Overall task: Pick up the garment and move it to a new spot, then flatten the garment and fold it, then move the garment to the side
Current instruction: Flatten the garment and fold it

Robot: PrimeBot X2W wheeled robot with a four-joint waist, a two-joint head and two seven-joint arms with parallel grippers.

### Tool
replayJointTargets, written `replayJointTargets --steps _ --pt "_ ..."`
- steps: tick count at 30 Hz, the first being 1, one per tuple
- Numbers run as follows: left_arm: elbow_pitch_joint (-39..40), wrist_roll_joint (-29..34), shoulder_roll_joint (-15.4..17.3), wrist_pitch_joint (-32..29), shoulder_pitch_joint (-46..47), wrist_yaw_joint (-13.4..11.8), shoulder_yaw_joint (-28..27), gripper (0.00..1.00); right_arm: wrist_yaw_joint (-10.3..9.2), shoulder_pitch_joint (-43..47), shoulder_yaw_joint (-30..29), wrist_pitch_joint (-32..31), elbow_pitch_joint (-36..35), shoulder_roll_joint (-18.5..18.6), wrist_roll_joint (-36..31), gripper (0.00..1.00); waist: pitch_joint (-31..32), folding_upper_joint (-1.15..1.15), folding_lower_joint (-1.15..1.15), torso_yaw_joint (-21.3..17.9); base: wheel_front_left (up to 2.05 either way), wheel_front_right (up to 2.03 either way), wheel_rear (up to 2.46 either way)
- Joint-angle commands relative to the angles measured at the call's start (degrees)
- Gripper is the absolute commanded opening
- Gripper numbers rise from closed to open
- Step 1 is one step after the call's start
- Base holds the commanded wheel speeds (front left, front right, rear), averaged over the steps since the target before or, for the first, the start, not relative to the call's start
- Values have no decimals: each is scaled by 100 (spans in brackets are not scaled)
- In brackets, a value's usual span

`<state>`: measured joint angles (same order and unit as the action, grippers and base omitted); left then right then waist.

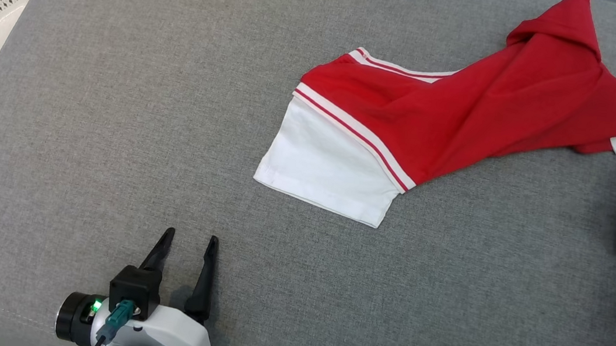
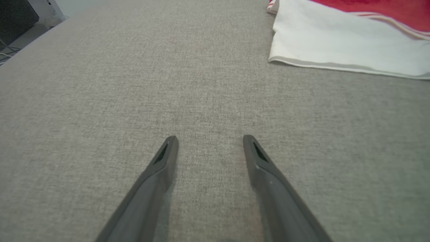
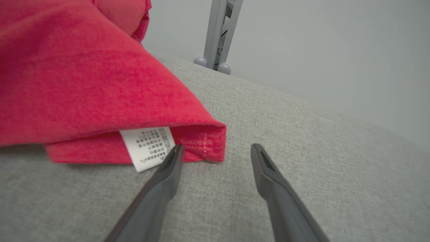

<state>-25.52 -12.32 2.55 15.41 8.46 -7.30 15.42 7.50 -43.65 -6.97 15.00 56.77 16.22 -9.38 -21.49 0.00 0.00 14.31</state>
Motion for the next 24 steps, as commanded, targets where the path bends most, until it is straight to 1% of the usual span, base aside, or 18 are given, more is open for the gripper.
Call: replayJointTargets --steps 1,2,3,4,5,6,7,9,10,16,22,24 --pt "-78 -15 66 -51 25 -63 -43 100 -2 -83 -31 23 30 47 -57 96 -35 0 0 15 0 0 0" --pt "-67 -9 66 -51 40 -63 -42 100 -2 -105 -44 22 47 50 -85 89 -52 0 0 21 0 0 0" --pt "-56 0 66 -52 56 -62 -41 100 -2 -135 -54 23 60 56 -108 87 -71 0 0 28 0 0 0" --pt "-45 13 66 -52 69 -60 -41 100 -2 -160 -61 23 67 58 -129 80 -82 0 0 31 0 0 0" --pt "-29 25 65 -52 84 -56 -39 100 -2 -181 -72 22 79 60 -146 67 -93 0 0 37 0 0 0" --pt "-14 36 64 -51 89 -49 -36 100 -2 -193 -86 22 86 61 -165 63 -101 0 0 43 0 0 0" --pt "4 48 64 -51 95 -43 -33 100 -2 -207 -99 22 96 61 -185 45 -108 0 0 49 0 0 0" --pt "34 68 63 -51 112 -46 -24 100 -2 -236 -119 22 68 45 -222 18 -113 0 0 55 0 0 0" --pt "48 77 63 -50 112 -49 -30 100 -2 -232 -131 22 52 34 -227 0 -108 0 0 54 0 0 0" --pt "98 102 52 -30 8 -66 -71 100 -2 -14 -125 22 -337 -68 -148 0 105 0 0 -64 0 0 0" --pt "75 122 52 -29 -100 -23 -144 100 -2 341 76 22 -1006 -123 67 0 512 0 0 -341 0 0 0" --pt "56 143 51 -29 -134 -4 -178 100 -2 502 219 22 -1254 -79 54 0 680 0 0 -435 0 0 0"
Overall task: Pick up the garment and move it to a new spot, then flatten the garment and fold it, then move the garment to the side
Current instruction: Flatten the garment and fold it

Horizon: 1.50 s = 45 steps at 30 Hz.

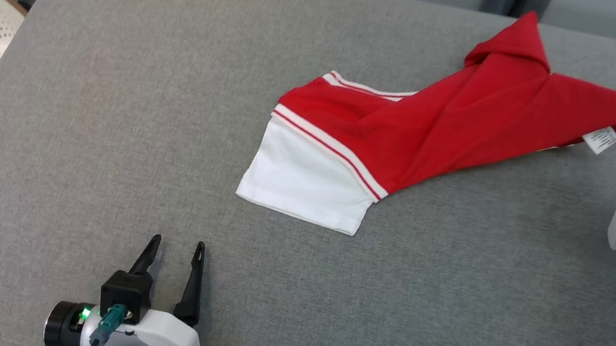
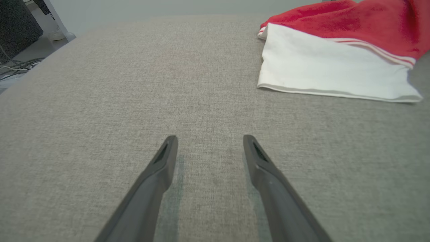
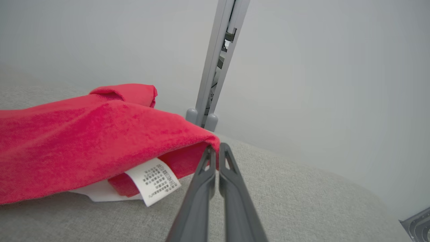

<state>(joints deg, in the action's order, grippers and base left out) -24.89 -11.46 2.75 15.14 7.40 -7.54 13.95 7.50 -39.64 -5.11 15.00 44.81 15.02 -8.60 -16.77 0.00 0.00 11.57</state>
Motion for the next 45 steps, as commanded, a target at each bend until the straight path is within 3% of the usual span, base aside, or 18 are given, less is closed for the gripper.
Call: replayJointTargets --steps 1,8,16,17,18,19,25,34,45 --pt "-14 55 31 -3 -58 19 -53 100 -2 186 87 23 -198 74 -30 0 284 0 0 -205 0 0 0" --pt "-85 133 30 -3 -291 80 -225 100 -2 884 316 22 -922 129 13 0 797 0 0 -503 0 0 0" --pt "-164 146 31 -3 -490 112 -327 100 -2 1879 492 22 -946 88 -71 0 1139 0 0 -662 0 0 0" --pt "-173 147 32 -3 -516 116 -339 100 -2 2040 503 22 -857 56 -87 5 1179 0 0 -677 0 0 0" --pt "-176 150 31 -3 -549 123 -348 100 -2 2180 458 22 -704 20 -83 45 1216 0 0 -689 0 0 0" --pt "-184 156 30 -3 -583 129 -356 100 -2 2273 413 23 -615 -18 -73 100 1252 0 0 -702 0 0 0" --pt "-185 195 33 -3 -797 102 -493 100 -2 2692 -112 22 -513 -414 108 100 1477 0 0 -827 0 0 0" --pt "-104 304 30 -3 -925 148 -821 100 -2 2957 -615 23 -1422 -1020 499 100 1674 0 0 -985 0 0 0" --pt "-8 359 30 -3 -982 187 -944 100 -2 3229 -620 23 -1929 -1199 996 100 1804 0 0 -1160 0 0 0"
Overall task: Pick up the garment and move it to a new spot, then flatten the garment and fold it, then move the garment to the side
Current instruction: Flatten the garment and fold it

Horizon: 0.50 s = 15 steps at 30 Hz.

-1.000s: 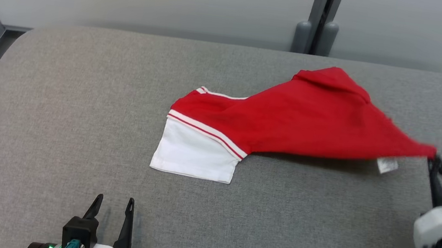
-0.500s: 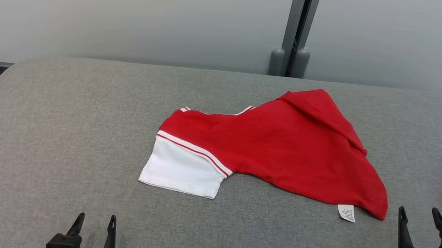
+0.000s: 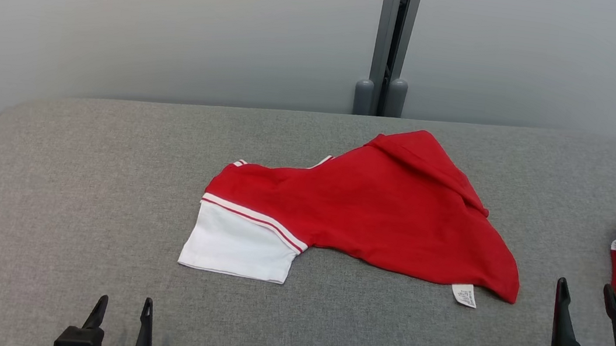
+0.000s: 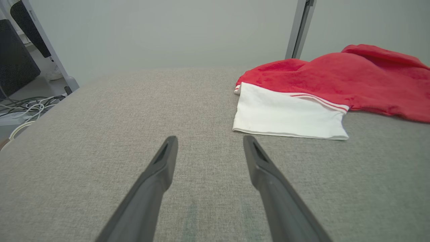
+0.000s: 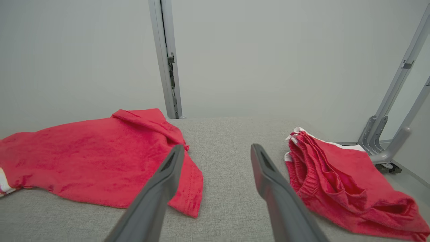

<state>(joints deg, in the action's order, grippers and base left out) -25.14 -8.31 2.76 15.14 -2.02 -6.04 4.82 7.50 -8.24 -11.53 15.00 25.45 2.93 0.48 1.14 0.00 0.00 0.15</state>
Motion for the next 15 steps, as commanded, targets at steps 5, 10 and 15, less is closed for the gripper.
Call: replayJointTargets --steps 5,10,15 --pt "40 51 29 -3 -96 45 -77 100 -2 254 138 23 -11 11 229 100 41 0 0 -63 0 0 0" --pt "47 61 28 -3 -119 45 -110 100 -1 377 368 23 -73 9 403 100 74 0 0 -62 0 0 0" --pt "44 65 28 -3 -153 43 -138 100 -2 524 836 23 -201 18 542 100 92 0 0 -57 0 0 0"
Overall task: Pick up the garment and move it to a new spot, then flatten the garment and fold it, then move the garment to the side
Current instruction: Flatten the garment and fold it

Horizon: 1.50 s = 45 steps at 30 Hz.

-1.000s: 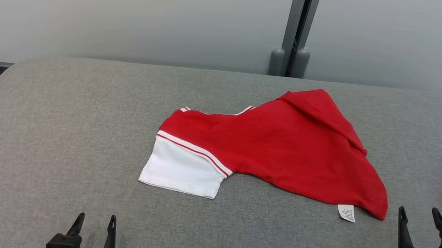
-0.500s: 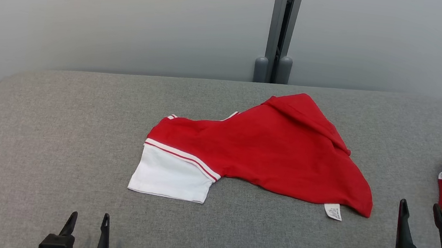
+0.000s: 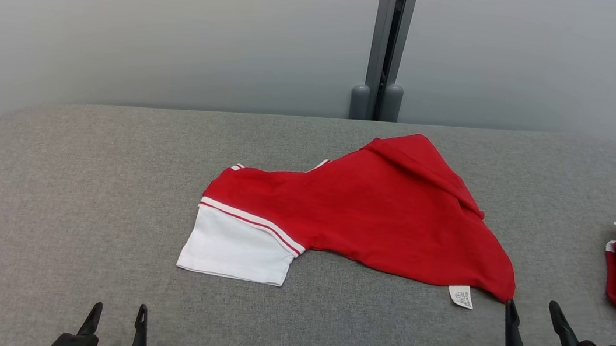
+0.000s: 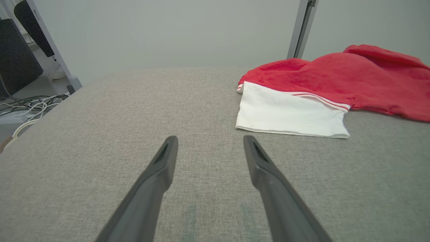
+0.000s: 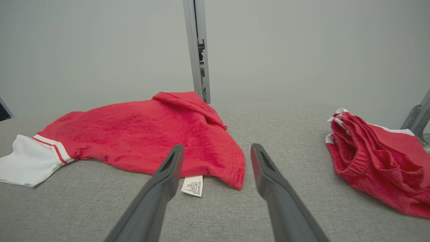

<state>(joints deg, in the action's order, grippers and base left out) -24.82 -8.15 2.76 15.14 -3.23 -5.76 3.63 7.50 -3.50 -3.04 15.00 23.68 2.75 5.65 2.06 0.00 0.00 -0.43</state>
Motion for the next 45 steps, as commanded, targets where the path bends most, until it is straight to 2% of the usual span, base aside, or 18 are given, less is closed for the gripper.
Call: replayJointTargets --steps 1,7,18,32,35,45 --pt "12 46 29 -3 -32 14 -24 100 -2 65 70 23 -29 35 54 100 1 0 0 4 0 0 0" --pt "-1 81 28 -3 -55 21 -37 100 -1 164 420 23 -28 35 164 100 34 0 0 3 0 0 0" --pt "49 -15 26 -3 -48 52 -16 100 -2 212 551 23 29 33 91 100 43 0 0 -36 0 0 0" --pt "10 -421 28 -3 612 -74 545 100 -1 -136 505 23 100 33 18 100 -778 0 0 -39 0 0 0" --pt "-68 -521 28 -3 882 -28 630 100 -2 -267 502 23 108 33 122 100 -991 0 0 -55 0 0 0" --pt "-564 -837 28 -2 1670 -6 538 100 -2 -680 537 23 33 34 268 100 -1513 0 0 -274 0 0 0"
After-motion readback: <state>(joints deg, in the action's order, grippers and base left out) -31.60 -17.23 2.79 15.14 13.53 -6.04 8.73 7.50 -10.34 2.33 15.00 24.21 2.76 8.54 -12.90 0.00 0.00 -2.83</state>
